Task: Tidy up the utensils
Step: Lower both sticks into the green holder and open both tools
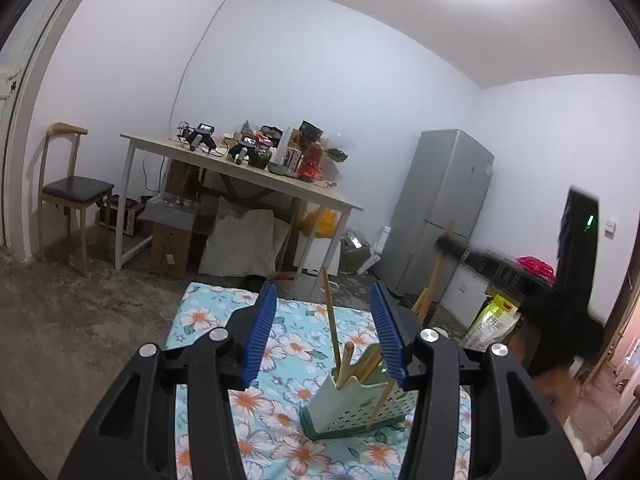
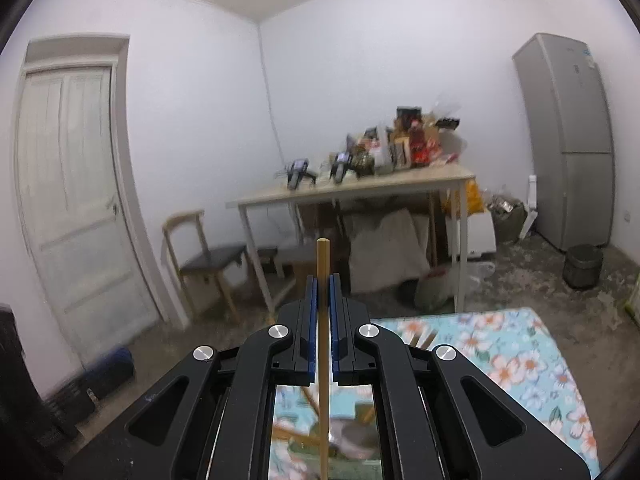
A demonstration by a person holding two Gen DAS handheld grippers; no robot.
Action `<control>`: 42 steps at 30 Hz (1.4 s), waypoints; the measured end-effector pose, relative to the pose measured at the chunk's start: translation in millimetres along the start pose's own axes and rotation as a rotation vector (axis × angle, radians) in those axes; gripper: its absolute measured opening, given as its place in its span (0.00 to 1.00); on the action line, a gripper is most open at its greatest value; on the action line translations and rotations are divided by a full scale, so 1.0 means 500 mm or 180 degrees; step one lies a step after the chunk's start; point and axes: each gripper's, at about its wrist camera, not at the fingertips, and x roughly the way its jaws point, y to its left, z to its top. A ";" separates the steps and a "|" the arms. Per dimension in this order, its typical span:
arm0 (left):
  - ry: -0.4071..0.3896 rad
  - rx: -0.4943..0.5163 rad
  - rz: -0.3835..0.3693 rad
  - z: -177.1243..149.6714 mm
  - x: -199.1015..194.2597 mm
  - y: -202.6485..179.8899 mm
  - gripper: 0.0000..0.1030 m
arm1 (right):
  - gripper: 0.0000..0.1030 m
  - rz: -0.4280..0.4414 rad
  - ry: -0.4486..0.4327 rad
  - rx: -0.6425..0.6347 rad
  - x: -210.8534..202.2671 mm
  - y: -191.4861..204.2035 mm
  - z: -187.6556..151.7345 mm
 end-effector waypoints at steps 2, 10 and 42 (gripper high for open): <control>-0.0002 -0.0018 -0.0010 -0.002 0.000 0.001 0.46 | 0.04 -0.0016 -0.0120 -0.0003 -0.013 0.000 0.030; 0.0049 -0.0122 -0.0058 -0.012 0.005 0.007 0.46 | 0.04 -0.0013 -0.0306 -0.0254 -0.022 0.024 0.062; 0.0276 -0.0289 -0.0002 -0.054 0.029 0.036 0.46 | 0.05 0.0003 0.0486 -0.0396 0.073 0.003 -0.117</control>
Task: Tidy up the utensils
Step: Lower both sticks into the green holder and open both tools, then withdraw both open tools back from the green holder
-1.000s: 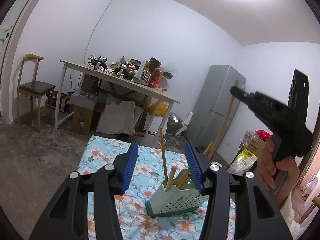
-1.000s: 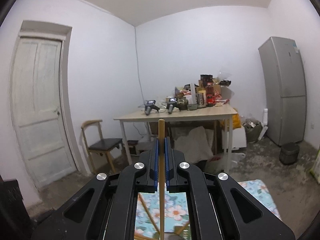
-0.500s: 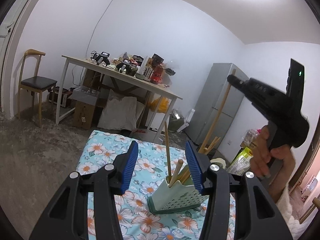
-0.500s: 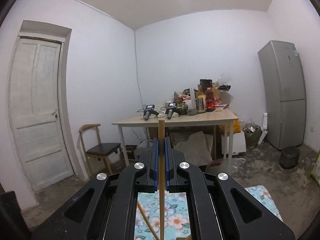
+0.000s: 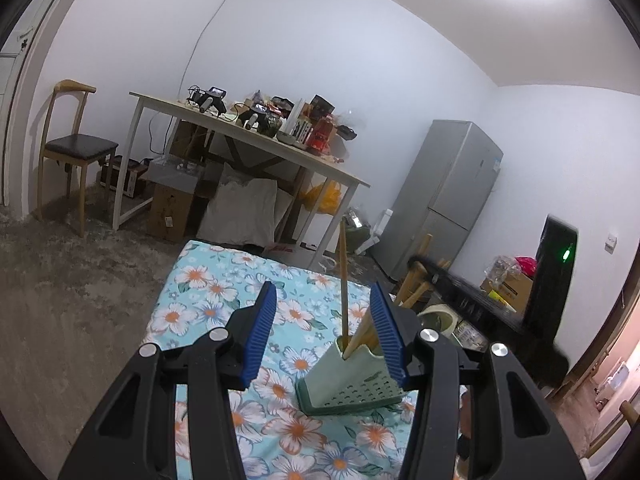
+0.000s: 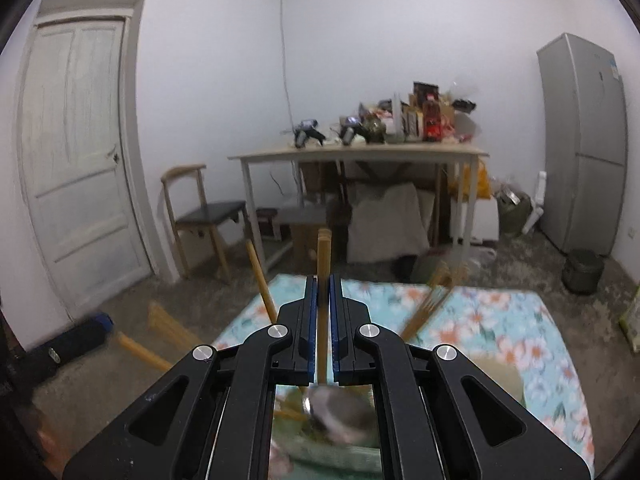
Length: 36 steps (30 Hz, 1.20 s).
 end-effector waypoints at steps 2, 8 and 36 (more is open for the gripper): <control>0.0028 0.0017 0.0010 -0.007 -0.001 -0.002 0.46 | 0.06 0.0004 0.0035 0.0003 -0.004 -0.002 -0.015; 0.0082 0.0145 0.0065 -0.027 -0.002 -0.017 0.49 | 0.27 -0.0044 0.0053 -0.0034 -0.024 -0.006 -0.030; 0.0098 0.1252 -0.0114 -0.213 0.176 -0.134 0.74 | 0.83 -0.0069 -0.0192 0.0203 -0.103 -0.220 -0.209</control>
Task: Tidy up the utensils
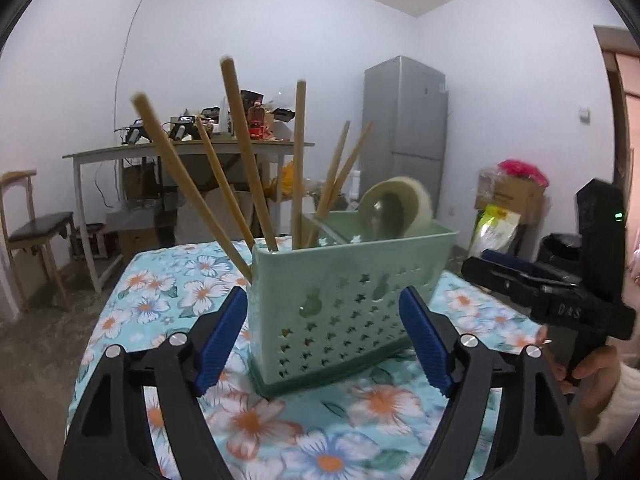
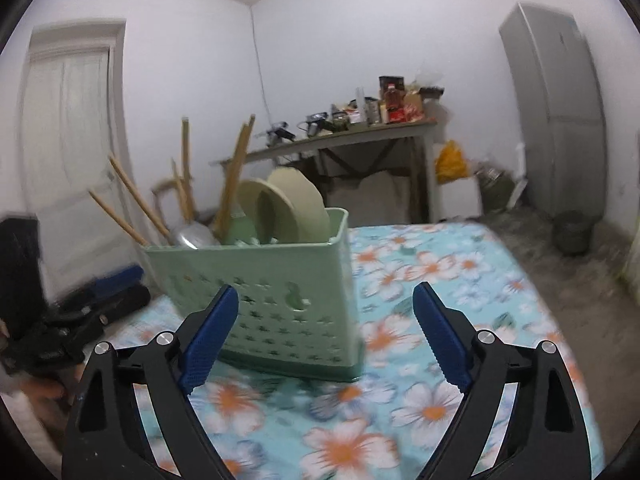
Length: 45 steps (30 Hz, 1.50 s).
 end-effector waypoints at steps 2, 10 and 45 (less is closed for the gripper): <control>0.0048 0.0016 0.0036 -0.004 0.024 0.004 0.74 | 0.83 -0.0276 -0.0101 -0.0377 0.009 0.035 -0.002; -0.0031 -0.0139 0.0102 -0.013 0.025 0.015 0.90 | 0.92 -0.0217 -0.0360 -0.0440 -0.006 0.054 -0.019; -0.0135 0.0195 0.0204 -0.027 0.008 -0.021 0.95 | 0.93 -0.0377 -0.0462 -0.0298 -0.023 0.029 -0.032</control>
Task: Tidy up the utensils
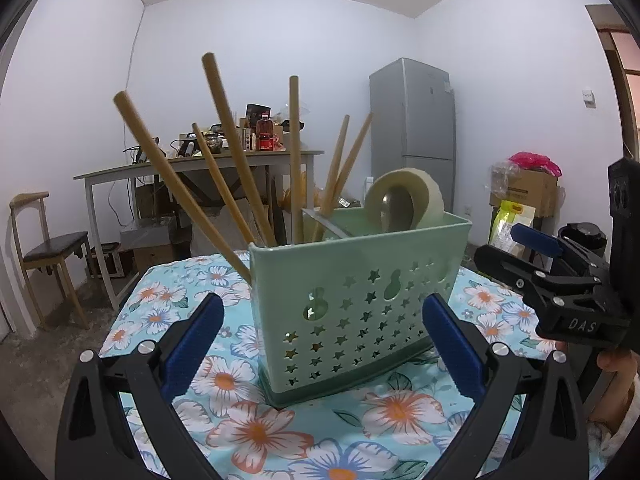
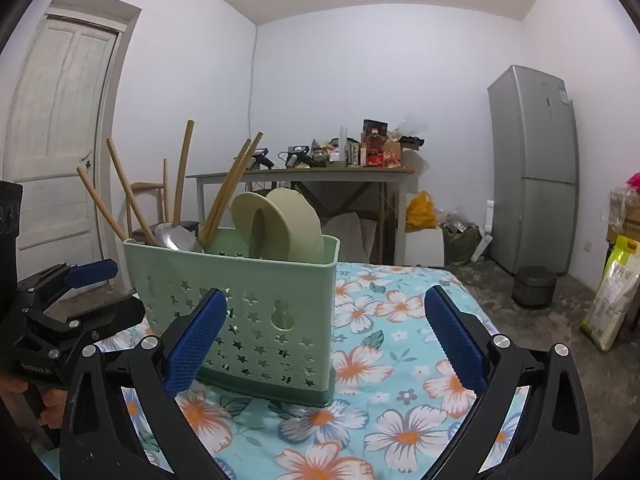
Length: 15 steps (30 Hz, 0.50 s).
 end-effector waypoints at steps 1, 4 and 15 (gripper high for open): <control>0.0002 0.0012 0.0001 0.000 0.000 -0.001 0.95 | 0.93 -0.0001 -0.0001 0.0010 -0.001 -0.001 0.001; -0.0009 0.0036 0.0010 -0.002 -0.003 -0.008 0.95 | 0.92 -0.0017 -0.0002 0.0032 -0.001 -0.005 0.001; -0.0011 0.0039 0.0009 0.001 -0.006 -0.019 0.95 | 0.92 -0.0016 0.0036 0.0000 0.002 -0.002 0.000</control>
